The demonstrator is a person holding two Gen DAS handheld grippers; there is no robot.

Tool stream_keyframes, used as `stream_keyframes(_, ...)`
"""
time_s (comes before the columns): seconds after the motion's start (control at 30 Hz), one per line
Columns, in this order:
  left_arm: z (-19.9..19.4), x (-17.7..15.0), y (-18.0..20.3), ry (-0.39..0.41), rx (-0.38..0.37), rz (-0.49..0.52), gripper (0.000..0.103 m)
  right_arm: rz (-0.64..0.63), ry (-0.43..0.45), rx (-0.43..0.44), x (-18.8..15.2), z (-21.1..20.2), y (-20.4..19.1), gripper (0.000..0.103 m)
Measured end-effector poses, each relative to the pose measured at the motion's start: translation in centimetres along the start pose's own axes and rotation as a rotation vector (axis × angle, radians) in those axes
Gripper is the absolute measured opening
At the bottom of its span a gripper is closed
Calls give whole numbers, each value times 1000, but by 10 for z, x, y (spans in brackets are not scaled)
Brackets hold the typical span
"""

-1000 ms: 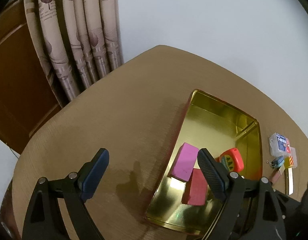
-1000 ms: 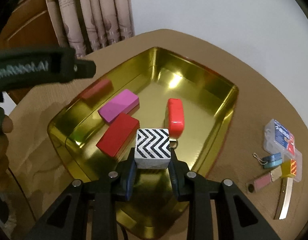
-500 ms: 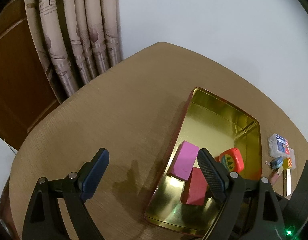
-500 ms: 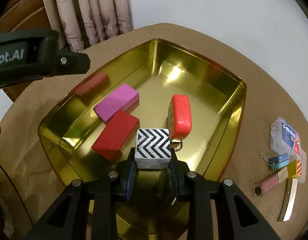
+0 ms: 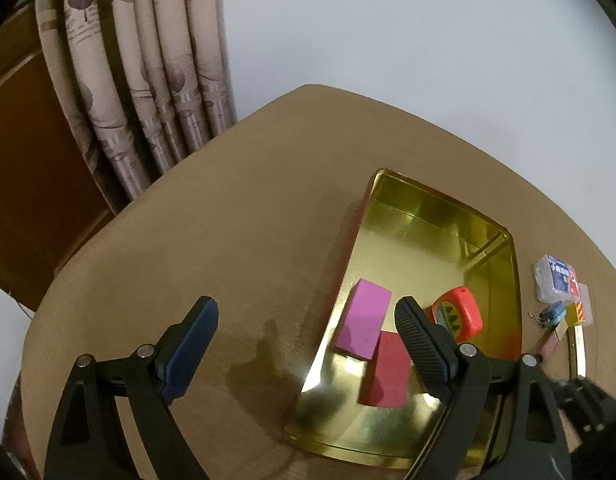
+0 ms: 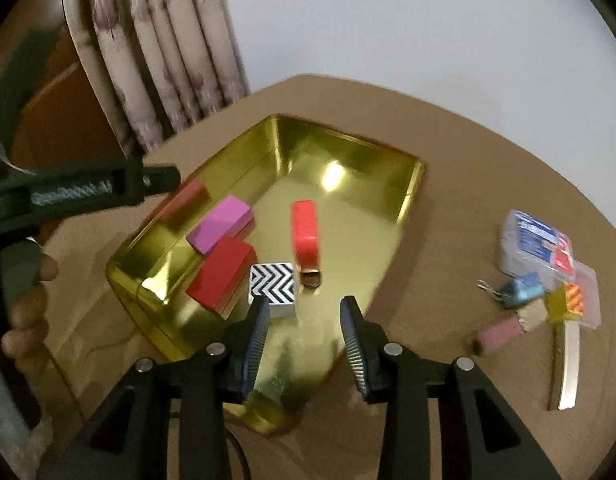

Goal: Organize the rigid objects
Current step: 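Grasp the silver ribbed bar with the right tool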

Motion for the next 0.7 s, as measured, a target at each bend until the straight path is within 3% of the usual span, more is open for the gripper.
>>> stream_keyframes(0.07, -2, -1, 4, 6, 5, 18, 88, 34, 24, -53, -5, -16, 22, 39)
stream_keyframes(0.13, -4, -2, 7, 10, 0, 37, 88, 96, 37, -29, -9, -27, 44, 39)
stream_keyframes(0.3, -6, -7, 18, 6, -28, 69, 88, 177, 48, -210, -31, -47, 116, 39)
stream_keyframes(0.43, -9, -11, 32, 13, -36, 122, 88, 217, 22, -305, -50, -47, 162, 39)
stream_keyframes(0.7, -11, -24, 64, 4, -92, 230, 88, 298, -10, -302, -73, -21, 213, 40)
Point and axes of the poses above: each gripper's, at about its wrist camera, not at the fingertips, and z roughly the way its jaws point, y to its right, x to its top, the point moved 1 cm from there along z, roughly the way its jaws point, and after that the axes turned 2 degrees about z, right-handed, at the moved point
